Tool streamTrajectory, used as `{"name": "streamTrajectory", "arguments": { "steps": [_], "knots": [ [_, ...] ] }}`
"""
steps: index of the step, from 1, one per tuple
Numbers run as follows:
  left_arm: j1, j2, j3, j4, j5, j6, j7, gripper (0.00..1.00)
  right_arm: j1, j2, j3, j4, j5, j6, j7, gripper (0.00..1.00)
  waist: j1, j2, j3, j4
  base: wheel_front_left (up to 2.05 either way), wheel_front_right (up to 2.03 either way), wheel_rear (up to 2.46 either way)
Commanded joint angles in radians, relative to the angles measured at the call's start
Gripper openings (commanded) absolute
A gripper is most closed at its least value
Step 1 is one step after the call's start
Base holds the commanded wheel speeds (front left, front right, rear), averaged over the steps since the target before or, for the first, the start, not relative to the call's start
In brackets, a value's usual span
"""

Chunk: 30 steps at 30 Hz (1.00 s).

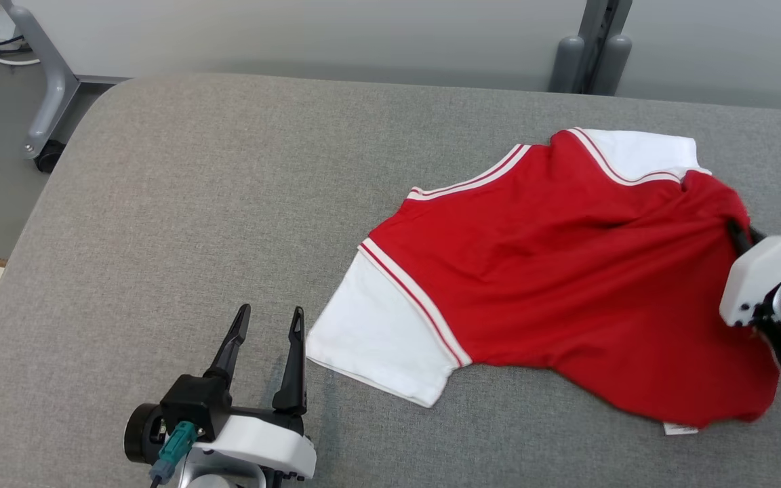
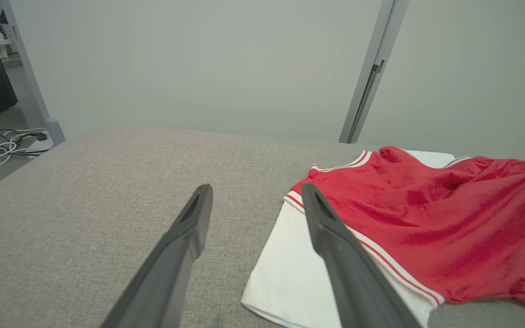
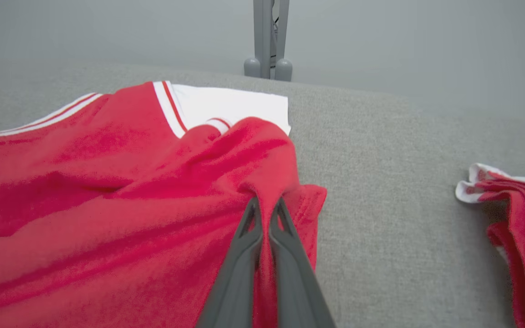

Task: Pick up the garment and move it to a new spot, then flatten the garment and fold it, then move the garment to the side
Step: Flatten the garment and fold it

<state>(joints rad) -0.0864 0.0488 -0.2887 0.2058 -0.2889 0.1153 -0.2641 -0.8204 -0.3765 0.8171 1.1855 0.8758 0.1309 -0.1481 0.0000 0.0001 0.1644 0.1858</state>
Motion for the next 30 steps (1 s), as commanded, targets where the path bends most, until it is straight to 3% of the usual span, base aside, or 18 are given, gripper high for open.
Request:
{"name": "streamTrajectory", "arguments": {
  "steps": [1, 12, 20, 21, 22, 23, 24, 30],
  "knots": [
    [-0.018, 0.004, 0.003, -0.005, 0.004, 0.001, 0.000, 1.00, -0.041, -0.023, -0.007, 0.011, -0.010, 0.000, -0.019, 0.00, 0.0000, -0.0001, 0.008, 0.004, 0.00, 0.00, 0.00],
    [-0.064, 0.004, -0.035, -0.004, -0.012, -0.005, 0.000, 1.00, -0.327, -0.048, 0.004, 0.094, -0.126, 0.000, 0.037, 0.00, 0.0000, -0.0001, 0.090, 0.061, 0.00, 0.00, 0.00],
    [-0.097, 0.004, -0.060, -0.002, -0.026, -0.002, 0.000, 1.00, -0.409, -0.068, -0.033, 0.105, -0.230, 0.000, 0.045, 0.00, 0.0000, -0.0001, 0.142, 0.112, 0.00, 0.00, 0.00],
    [-0.099, 0.004, -0.062, -0.002, -0.028, -0.001, 0.000, 1.00, -0.417, -0.072, -0.053, 0.105, -0.239, 0.000, 0.027, 0.09, 0.0000, -0.0001, 0.147, 0.115, 0.00, 0.00, 0.00],
    [-0.099, 0.004, -0.063, -0.001, -0.029, 0.001, 0.000, 1.00, -0.418, -0.072, -0.069, 0.105, -0.253, 0.000, 0.013, 0.38, 0.0000, -0.0001, 0.151, 0.116, 0.00, 0.00, 0.00],
    [-0.103, 0.004, -0.064, -0.001, -0.030, 0.001, 0.000, 1.00, -0.417, -0.066, -0.084, 0.104, -0.267, 0.000, -0.001, 0.94, 0.0000, -0.0001, 0.154, 0.117, 0.00, 0.00, 0.00],
    [-0.106, 0.004, -0.063, -0.001, -0.030, 0.003, 0.000, 1.00, -0.416, -0.059, -0.103, 0.105, -0.276, 0.000, -0.015, 1.00, 0.0000, -0.0001, 0.156, 0.115, 0.00, 0.00, 0.00],
    [-0.099, 0.004, -0.054, -0.001, -0.025, 0.012, 0.000, 1.00, -0.386, 0.001, -0.155, 0.106, -0.333, 0.000, -0.098, 1.00, 0.0000, -0.0001, 0.144, 0.071, 0.00, 0.00, 0.00]
  ]
}}
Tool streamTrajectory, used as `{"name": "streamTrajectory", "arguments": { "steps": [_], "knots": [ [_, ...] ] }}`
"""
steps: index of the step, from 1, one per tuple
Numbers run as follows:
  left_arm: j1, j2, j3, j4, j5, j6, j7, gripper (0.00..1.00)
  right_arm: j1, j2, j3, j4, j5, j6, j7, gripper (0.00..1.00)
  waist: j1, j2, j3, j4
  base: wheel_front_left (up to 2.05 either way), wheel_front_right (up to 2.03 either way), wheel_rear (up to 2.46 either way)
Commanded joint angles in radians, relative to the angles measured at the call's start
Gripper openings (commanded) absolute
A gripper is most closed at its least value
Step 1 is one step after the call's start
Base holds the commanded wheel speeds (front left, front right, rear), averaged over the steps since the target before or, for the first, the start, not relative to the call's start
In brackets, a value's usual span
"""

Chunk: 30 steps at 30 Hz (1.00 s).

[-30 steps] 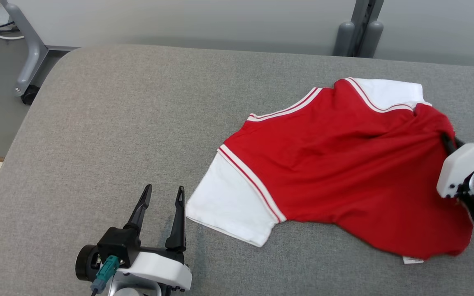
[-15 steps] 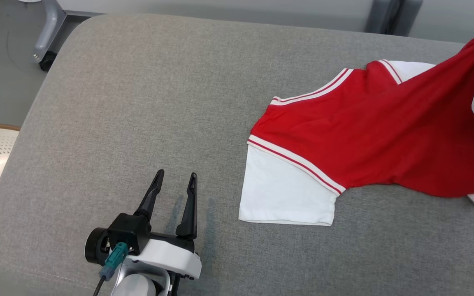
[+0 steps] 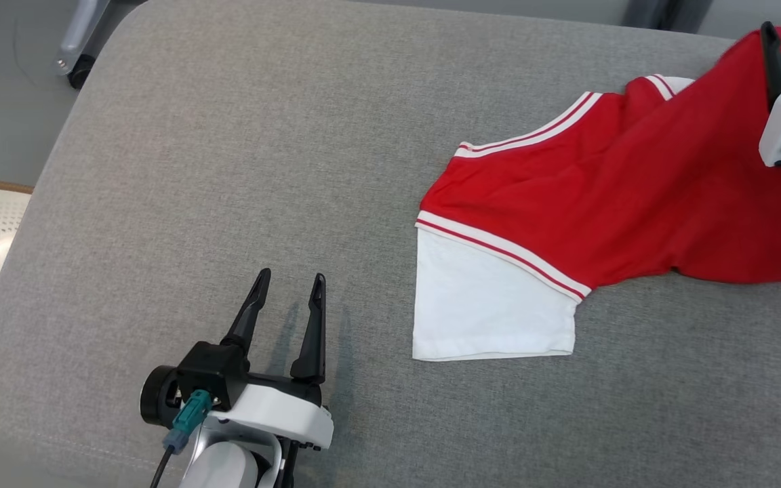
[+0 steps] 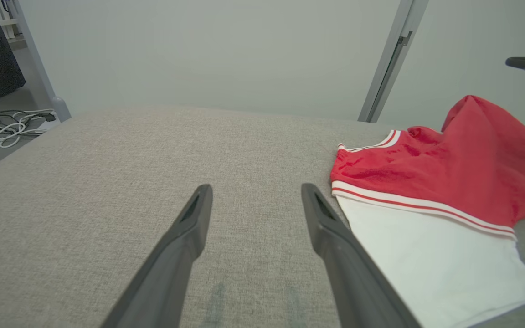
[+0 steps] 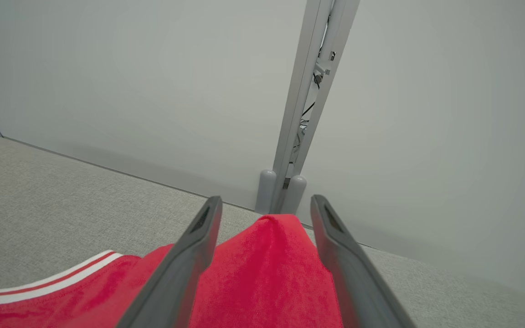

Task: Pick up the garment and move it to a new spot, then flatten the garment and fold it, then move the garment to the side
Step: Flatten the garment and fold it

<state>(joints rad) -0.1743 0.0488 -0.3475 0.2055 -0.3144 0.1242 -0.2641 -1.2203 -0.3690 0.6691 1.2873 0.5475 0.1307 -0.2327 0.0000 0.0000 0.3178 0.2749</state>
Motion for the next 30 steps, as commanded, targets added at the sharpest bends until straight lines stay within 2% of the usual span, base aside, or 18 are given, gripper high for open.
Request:
{"name": "streamTrajectory", "arguments": {
  "steps": [1, 4, 7, 13, 17, 23, 26, 30],
  "knots": [
    [-0.007, 0.004, 0.009, -0.002, 0.004, 0.005, 0.000, 1.00, 0.021, 0.001, -0.012, 0.002, -0.010, 0.000, -0.022, 1.00, 0.0000, 0.0000, -0.014, -0.030, 0.00, 0.00, 0.00],
    [0.001, 0.004, 0.017, -0.003, 0.006, 0.006, 0.000, 1.00, 0.043, 0.004, -0.029, -0.021, -0.012, 0.000, -0.031, 1.00, 0.0000, 0.0000, -0.026, -0.057, 0.00, 0.00, 0.00],
    [0.016, 0.004, 0.030, -0.004, 0.019, 0.005, 0.000, 1.00, 0.101, -0.019, -0.077, -0.124, -0.026, 0.000, -0.033, 1.00, 0.0000, 0.0000, -0.045, -0.105, 0.00, 0.00, 0.00],
    [0.036, 0.005, 0.048, -0.002, 0.033, -0.002, 0.000, 1.00, 0.350, -0.052, -0.230, -0.334, -0.077, 0.000, -0.033, 1.00, 0.0000, 0.0000, -0.092, -0.181, 0.00, 0.00, 0.00],
    [0.054, 0.004, 0.060, 0.003, 0.044, -0.008, 0.000, 1.00, 0.530, -0.051, -0.301, -0.418, -0.148, 0.000, -0.033, 1.00, 0.0000, 0.0000, -0.119, -0.220, 0.00, 0.00, 0.00],
    [0.075, 0.004, 0.061, 0.012, 0.054, -0.017, 0.000, 1.00, 0.672, -0.015, -0.312, -0.442, -0.213, 0.000, -0.029, 1.00, 0.0000, 0.0000, -0.136, -0.252, 0.00, 0.00, 0.00],
    [0.070, 0.005, 0.058, 0.016, 0.059, -0.023, 0.000, 1.00, 0.683, 0.018, -0.313, -0.424, -0.231, 0.000, -0.011, 1.00, 0.0000, 0.0000, -0.135, -0.252, 0.00, 0.00, 0.00],
    [0.057, 0.004, 0.056, 0.020, 0.063, -0.029, 0.000, 1.00, 0.648, 0.024, -0.323, -0.370, -0.274, 0.000, 0.001, 1.00, 0.0000, 0.0000, -0.128, -0.234, 0.00, 0.00, 0.00]
  ]
}}
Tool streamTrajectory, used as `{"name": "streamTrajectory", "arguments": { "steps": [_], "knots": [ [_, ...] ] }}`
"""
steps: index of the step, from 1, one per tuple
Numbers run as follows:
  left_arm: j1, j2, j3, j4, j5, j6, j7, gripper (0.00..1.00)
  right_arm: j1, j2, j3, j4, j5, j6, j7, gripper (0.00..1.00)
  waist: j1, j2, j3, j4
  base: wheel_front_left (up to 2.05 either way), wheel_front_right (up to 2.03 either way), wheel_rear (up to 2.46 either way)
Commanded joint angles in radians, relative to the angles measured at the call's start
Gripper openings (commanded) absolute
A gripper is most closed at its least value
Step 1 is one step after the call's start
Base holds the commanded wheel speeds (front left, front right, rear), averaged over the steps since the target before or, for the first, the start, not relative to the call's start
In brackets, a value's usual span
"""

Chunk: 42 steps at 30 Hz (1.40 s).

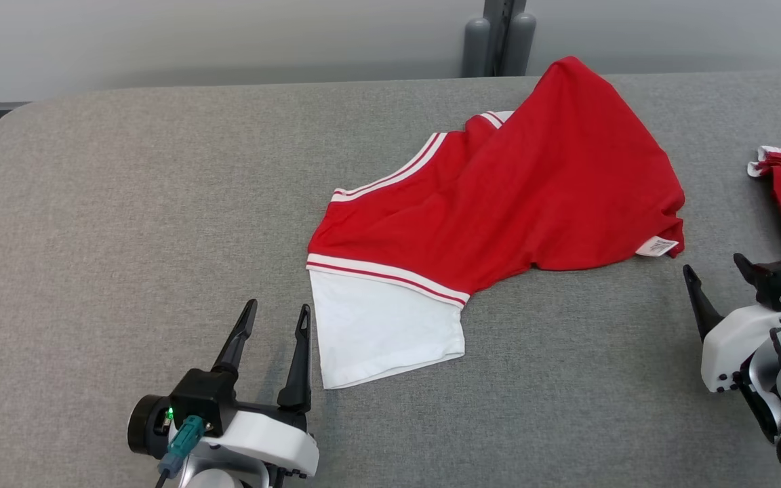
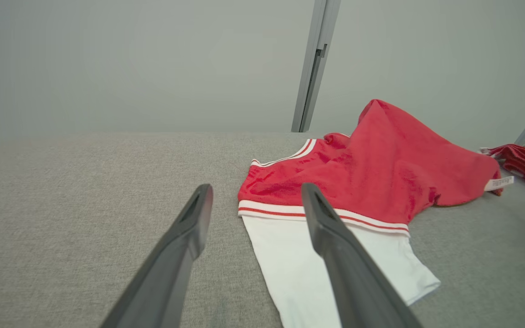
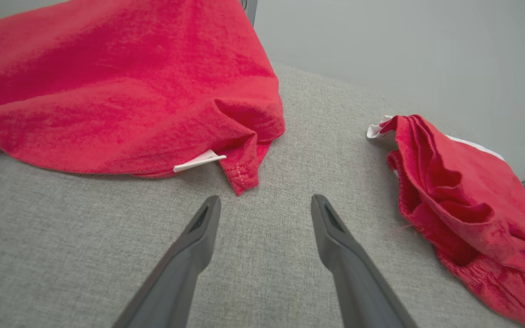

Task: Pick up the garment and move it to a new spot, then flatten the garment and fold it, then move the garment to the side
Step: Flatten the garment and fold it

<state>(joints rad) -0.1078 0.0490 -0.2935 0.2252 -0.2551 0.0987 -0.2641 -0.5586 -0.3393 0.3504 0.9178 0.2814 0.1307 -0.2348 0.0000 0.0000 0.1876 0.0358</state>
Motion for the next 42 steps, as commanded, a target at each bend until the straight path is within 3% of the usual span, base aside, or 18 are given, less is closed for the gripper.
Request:
{"name": "streamTrajectory", "arguments": {
  "steps": [1, 11, 12, 13, 17, 24, 30, 36, 38, 39, 40, 41, 42],
  "knots": [
    [-0.010, 0.004, 0.002, 0.003, 0.007, -0.004, 0.000, 1.00, -0.023, -0.005, -0.007, 0.016, -0.022, 0.000, 0.002, 1.00, 0.0000, 0.0000, 0.004, 0.013, 0.00, 0.00, 0.00],
    [-0.023, 0.004, 0.012, 0.000, 0.020, -0.010, 0.000, 1.00, -0.144, 0.020, -0.066, 0.221, -0.084, 0.000, 0.001, 1.00, 0.0000, 0.0000, 0.044, 0.083, 0.00, 0.00, 0.00],
    [-0.025, 0.004, 0.013, -0.001, 0.020, -0.011, 0.000, 1.00, -0.157, 0.023, -0.070, 0.236, -0.084, 0.000, 0.001, 0.85, 0.0000, 0.0000, 0.048, 0.086, 0.00, 0.00, 0.00],
    [-0.026, 0.004, 0.014, -0.001, 0.021, -0.012, 0.000, 1.00, -0.167, 0.026, -0.073, 0.250, -0.085, 0.000, 0.000, 0.54, 0.0000, 0.0000, 0.052, 0.089, 0.00, 0.00, 0.00],
    [-0.027, 0.004, 0.019, -0.004, 0.024, -0.012, 0.000, 1.00, -0.197, 0.030, -0.078, 0.289, -0.096, 0.000, -0.006, 0.00, 0.0000, 0.0000, 0.060, 0.093, 0.00, 0.00, 0.00],
    [-0.016, 0.004, 0.026, -0.005, 0.023, -0.005, 0.000, 1.00, -0.209, 0.005, -0.059, 0.299, -0.144, 0.000, -0.025, 0.00, 0.0000, 0.0000, 0.048, 0.066, 0.00, 0.00, 0.00],
    [-0.005, 0.004, 0.027, -0.006, 0.016, -0.001, 0.000, 1.00, -0.176, -0.053, -0.033, 0.260, -0.270, 0.000, -0.031, 0.00, 0.0000, 0.0000, 0.034, 0.018, 0.00, 0.00, 0.00],
    [-0.012, 0.004, 0.028, -0.007, 0.017, 0.000, 0.000, 1.00, -0.103, -0.080, -0.089, 0.184, -0.407, 0.000, -0.031, 0.00, 0.0000, 0.0000, 0.039, -0.023, 0.00, 0.00, 0.00],
    [-0.012, 0.004, 0.030, -0.006, 0.019, 0.000, 0.000, 1.00, -0.071, -0.065, -0.116, 0.175, -0.425, 0.000, -0.031, 0.27, 0.0000, 0.0000, 0.038, -0.029, 0.00, 0.00, 0.00],
    [-0.012, 0.004, 0.031, -0.005, 0.020, 0.000, 0.000, 1.00, -0.058, -0.060, -0.129, 0.168, -0.437, 0.000, -0.031, 0.46, 0.0000, 0.0000, 0.037, -0.031, 0.00, 0.00, 0.00],
    [-0.012, 0.004, 0.032, -0.004, 0.020, 0.001, 0.000, 1.00, -0.045, -0.053, -0.143, 0.158, -0.444, 0.000, -0.031, 0.70, 0.0000, 0.0000, 0.036, -0.034, 0.00, 0.00, 0.00],
    [-0.011, 0.004, 0.033, -0.002, 0.020, 0.000, 0.000, 1.00, -0.028, -0.046, -0.159, 0.151, -0.447, 0.000, -0.031, 1.00, 0.0000, 0.0000, 0.033, -0.036, 0.00, 0.00, 0.00],
    [-0.010, 0.004, 0.034, -0.001, 0.019, 0.001, 0.000, 1.00, -0.011, -0.040, -0.173, 0.142, -0.454, 0.000, -0.031, 1.00, 0.0000, 0.0000, 0.031, -0.039, 0.00, 0.00, 0.00]
  ]
}}
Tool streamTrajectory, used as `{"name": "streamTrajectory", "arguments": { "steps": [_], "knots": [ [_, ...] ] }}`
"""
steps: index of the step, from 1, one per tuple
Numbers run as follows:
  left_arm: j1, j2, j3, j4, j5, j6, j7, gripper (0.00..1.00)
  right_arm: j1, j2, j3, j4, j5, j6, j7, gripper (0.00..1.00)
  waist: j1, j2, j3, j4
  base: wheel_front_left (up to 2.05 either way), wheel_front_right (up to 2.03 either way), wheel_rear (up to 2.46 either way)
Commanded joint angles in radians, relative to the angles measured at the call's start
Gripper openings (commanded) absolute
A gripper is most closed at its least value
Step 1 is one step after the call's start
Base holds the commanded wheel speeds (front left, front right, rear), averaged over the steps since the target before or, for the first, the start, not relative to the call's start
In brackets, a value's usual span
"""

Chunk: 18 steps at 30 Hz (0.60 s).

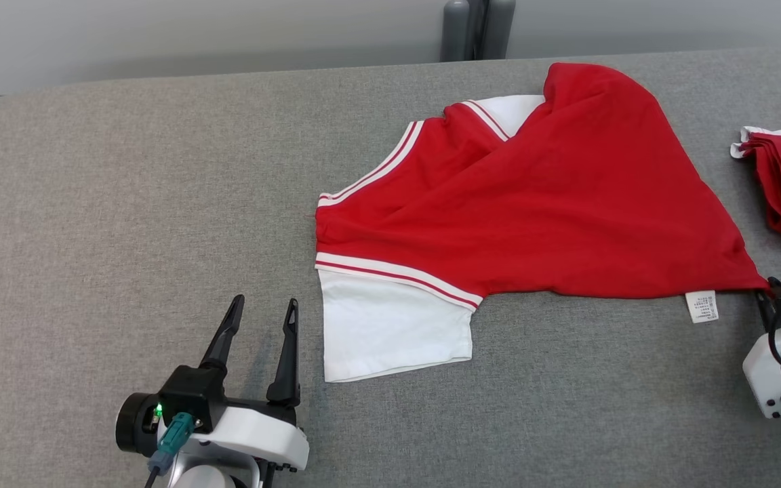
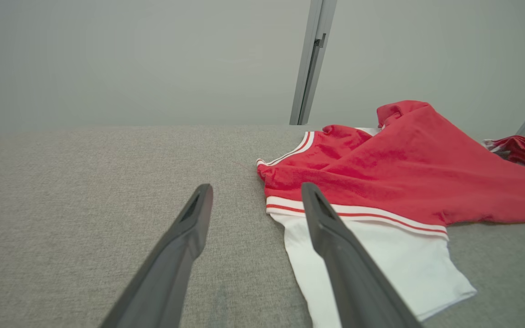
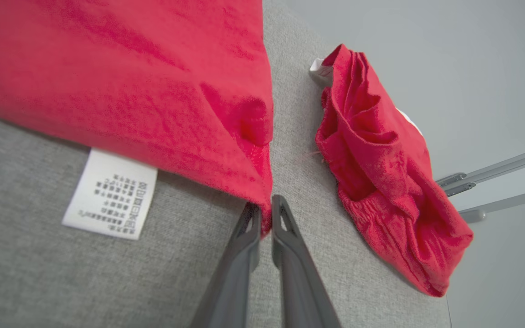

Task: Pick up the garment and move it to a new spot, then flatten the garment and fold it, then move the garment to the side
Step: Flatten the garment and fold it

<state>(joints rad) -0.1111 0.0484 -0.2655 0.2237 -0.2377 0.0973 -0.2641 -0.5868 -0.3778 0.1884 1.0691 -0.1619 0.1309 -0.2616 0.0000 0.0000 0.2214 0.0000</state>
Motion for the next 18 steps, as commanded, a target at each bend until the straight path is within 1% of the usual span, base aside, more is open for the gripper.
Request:
{"name": "streamTrajectory", "arguments": {
  "steps": [1, 5, 8, 13, 16, 17, 18],
  "knots": [
    [-0.004, 0.004, 0.007, 0.001, 0.002, 0.002, 0.000, 1.00, 0.034, 0.005, -0.023, -0.019, -0.011, 0.000, -0.005, 1.00, 0.0000, 0.0000, -0.006, -0.006, 0.00, 0.00, 0.00],
    [0.006, 0.004, 0.016, 0.005, 0.003, 0.003, 0.000, 1.00, 0.102, 0.032, -0.080, -0.067, -0.004, 0.000, -0.005, 1.00, 0.0000, 0.0000, -0.020, -0.020, 0.00, 0.00, 0.00],
    [0.011, 0.004, 0.024, 0.008, 0.004, 0.001, 0.000, 1.00, 0.148, 0.048, -0.135, -0.128, 0.014, 0.000, -0.005, 1.00, 0.0000, 0.0000, -0.033, -0.037, 0.00, 0.00, 0.00],
    [-0.006, 0.005, 0.027, 0.032, 0.010, -0.016, 0.000, 1.00, 0.209, 0.092, -0.219, -0.272, 0.087, 0.000, -0.005, 1.00, 0.0000, 0.0000, -0.054, -0.071, 0.00, 0.00, 0.00],
    [-0.032, 0.005, 0.021, 0.070, 0.000, -0.029, 0.000, 1.00, 0.237, 0.110, -0.243, -0.357, 0.127, 0.000, -0.005, 1.00, 0.0000, 0.0000, -0.063, -0.089, 0.00, 0.00, 0.00],
    [-0.032, 0.005, 0.021, 0.070, 0.000, -0.029, 0.000, 1.00, 0.237, 0.110, -0.243, -0.357, 0.127, 0.000, -0.005, 1.00, 0.0000, 0.0000, -0.063, -0.089, 0.00, 0.00, 0.00],
    [-0.051, 0.005, 0.013, 0.116, -0.013, -0.038, 0.003, 1.00, 0.251, 0.115, -0.255, -0.406, 0.150, 0.000, -0.005, 1.00, 0.0000, 0.0000, -0.067, -0.099, 0.00, 0.00, 0.00]
  ]
}}
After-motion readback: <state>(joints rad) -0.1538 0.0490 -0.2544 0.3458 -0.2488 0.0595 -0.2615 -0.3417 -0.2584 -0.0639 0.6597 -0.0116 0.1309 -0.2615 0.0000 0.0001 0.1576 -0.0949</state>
